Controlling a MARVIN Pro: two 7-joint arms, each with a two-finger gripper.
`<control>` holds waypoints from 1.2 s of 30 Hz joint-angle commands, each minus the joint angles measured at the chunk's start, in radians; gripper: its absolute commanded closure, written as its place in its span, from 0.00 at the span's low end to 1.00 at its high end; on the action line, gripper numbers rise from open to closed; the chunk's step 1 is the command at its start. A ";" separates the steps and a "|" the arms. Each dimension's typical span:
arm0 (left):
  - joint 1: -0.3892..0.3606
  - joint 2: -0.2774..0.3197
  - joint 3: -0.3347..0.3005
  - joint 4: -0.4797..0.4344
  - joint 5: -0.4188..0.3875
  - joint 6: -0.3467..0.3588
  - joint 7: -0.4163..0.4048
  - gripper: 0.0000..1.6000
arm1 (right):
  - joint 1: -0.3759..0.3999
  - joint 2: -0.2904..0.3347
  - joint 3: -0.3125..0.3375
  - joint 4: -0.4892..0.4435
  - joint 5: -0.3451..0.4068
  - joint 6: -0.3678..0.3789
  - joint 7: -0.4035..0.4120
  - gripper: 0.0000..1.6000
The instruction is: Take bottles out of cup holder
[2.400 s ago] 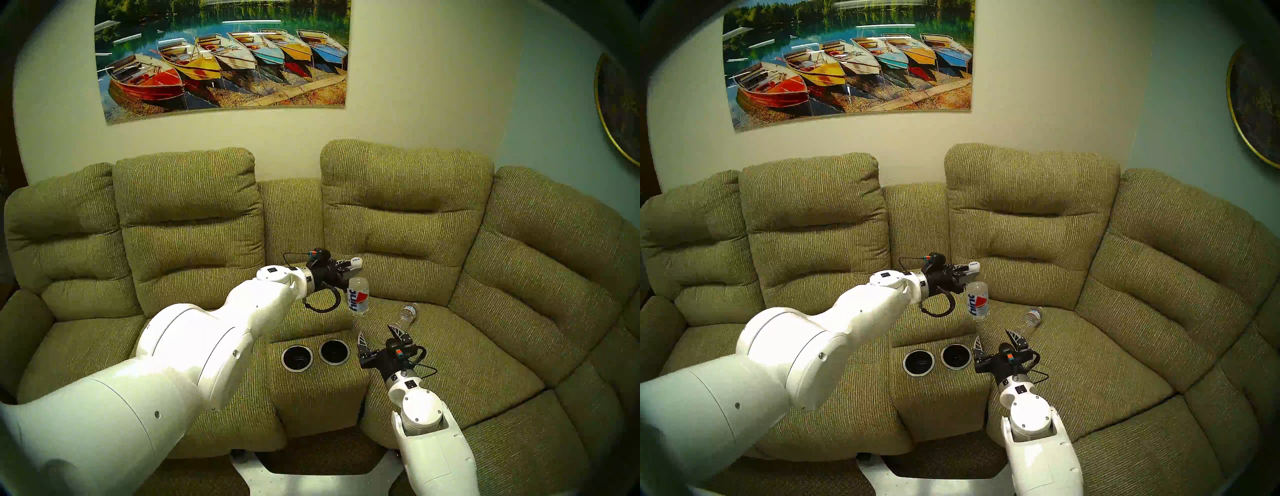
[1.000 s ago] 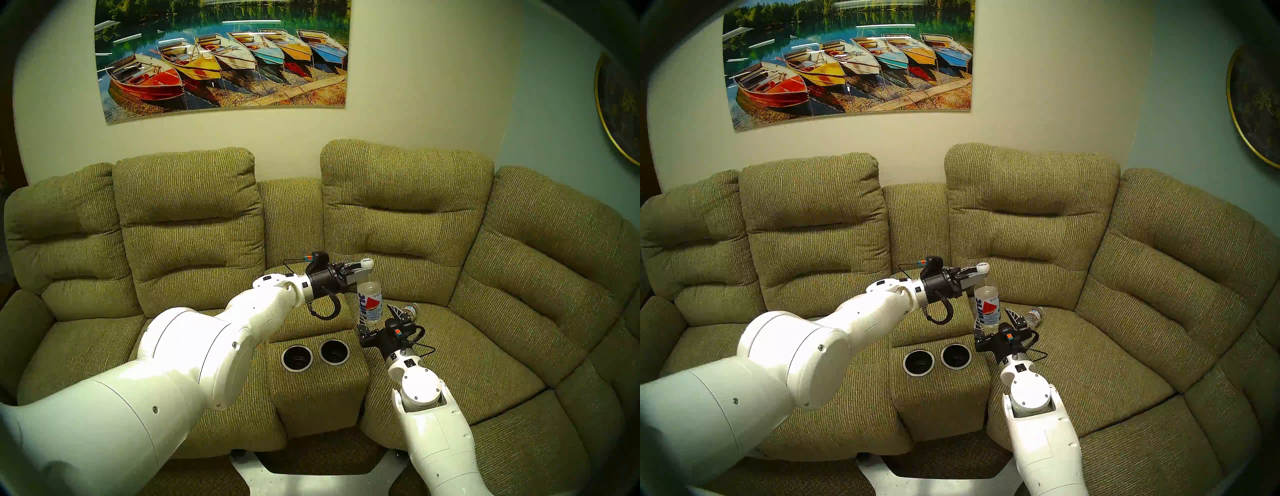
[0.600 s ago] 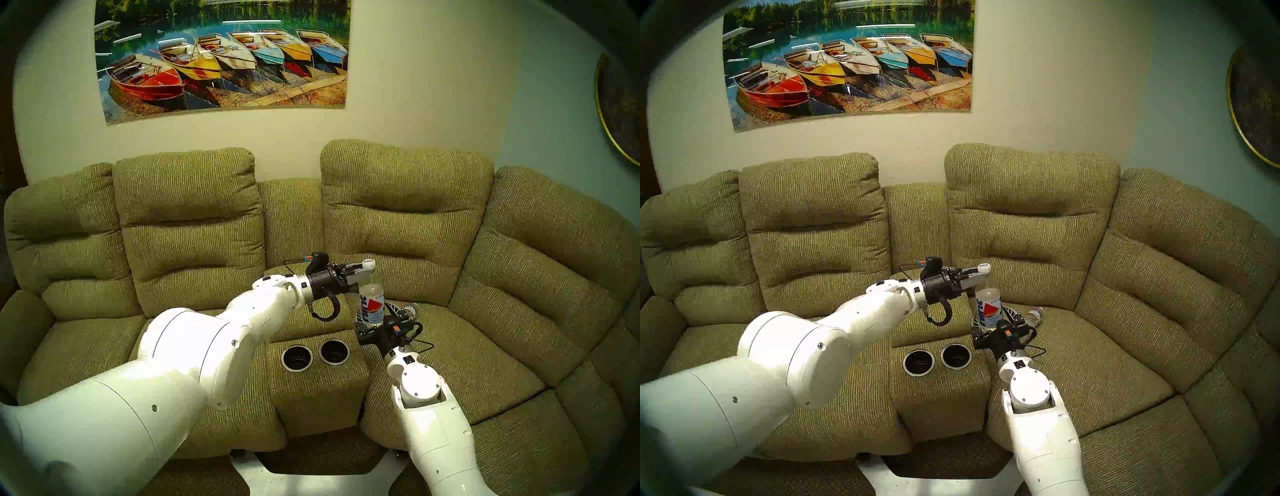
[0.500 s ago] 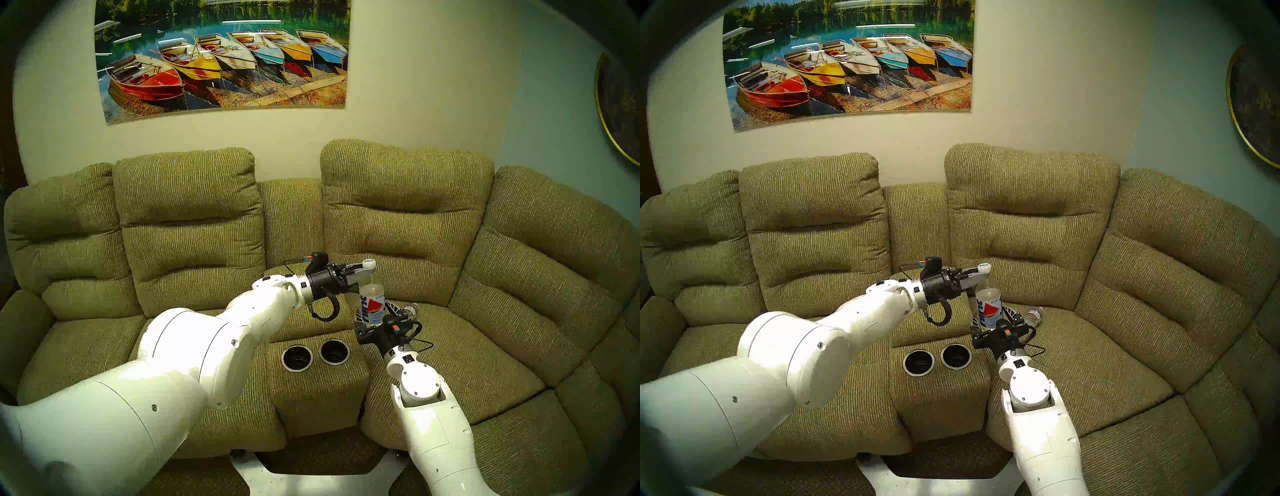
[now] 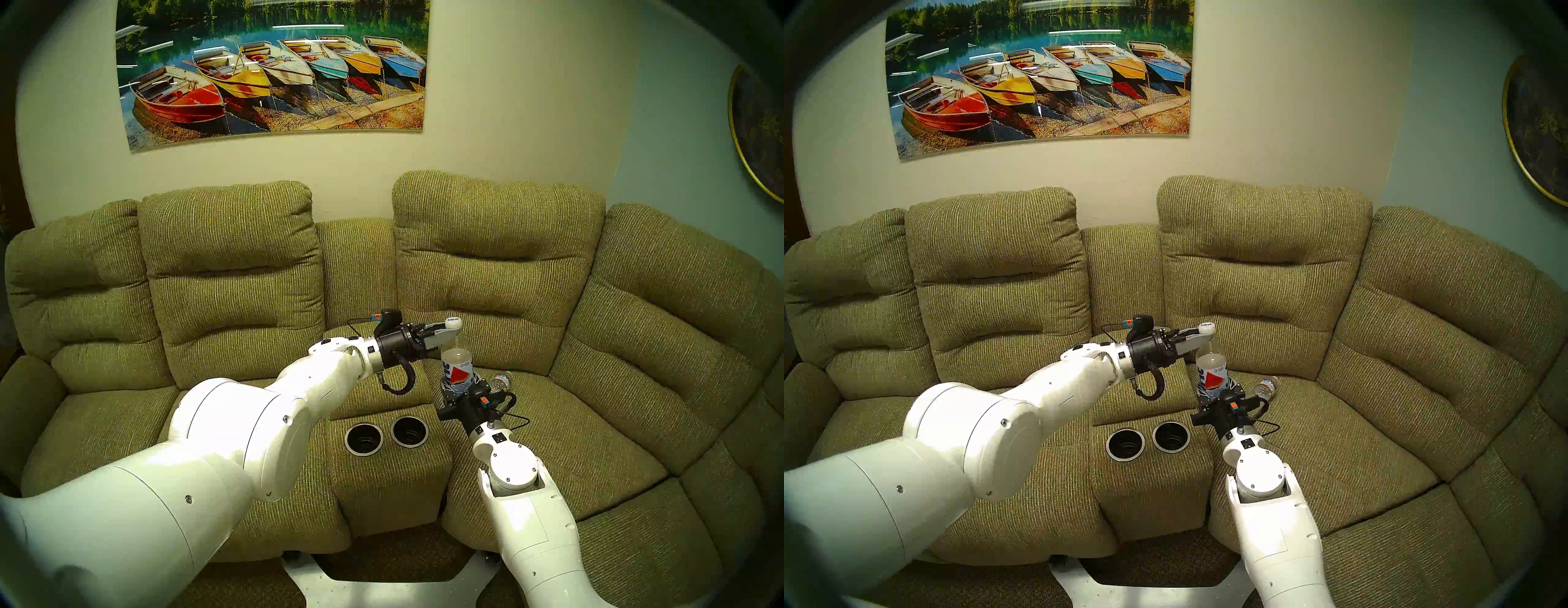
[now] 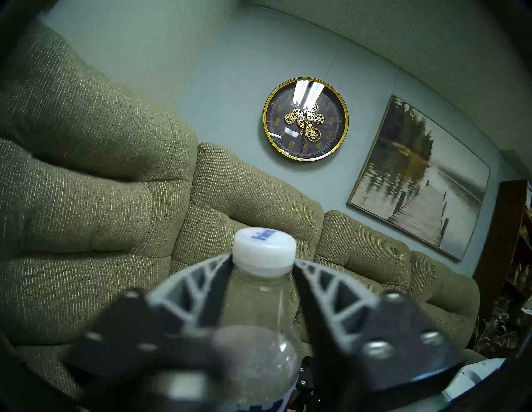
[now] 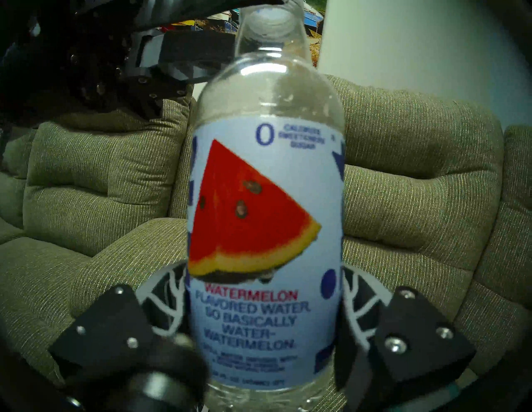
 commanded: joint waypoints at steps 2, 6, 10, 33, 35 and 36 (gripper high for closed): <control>0.000 0.010 0.031 -0.023 0.038 -0.105 0.070 0.00 | 0.011 0.002 0.010 -0.025 -0.004 -0.011 -0.019 1.00; 0.009 0.027 0.043 -0.014 0.059 -0.145 0.126 0.00 | 0.011 0.007 0.019 -0.023 -0.004 -0.008 -0.027 1.00; 0.020 0.047 0.050 -0.013 0.075 -0.189 0.172 0.00 | 0.011 0.010 0.031 -0.022 -0.005 -0.002 -0.034 1.00; 0.167 0.143 0.017 -0.015 0.070 -0.432 0.034 0.00 | 0.185 0.041 0.095 0.308 -0.034 0.026 -0.091 1.00; 0.183 0.151 0.011 -0.013 0.066 -0.440 0.007 0.00 | 0.203 0.043 0.100 0.337 -0.036 0.023 -0.096 1.00; 0.189 0.154 0.008 -0.012 0.063 -0.440 0.000 0.00 | 0.211 0.043 0.102 0.350 -0.038 0.025 -0.099 1.00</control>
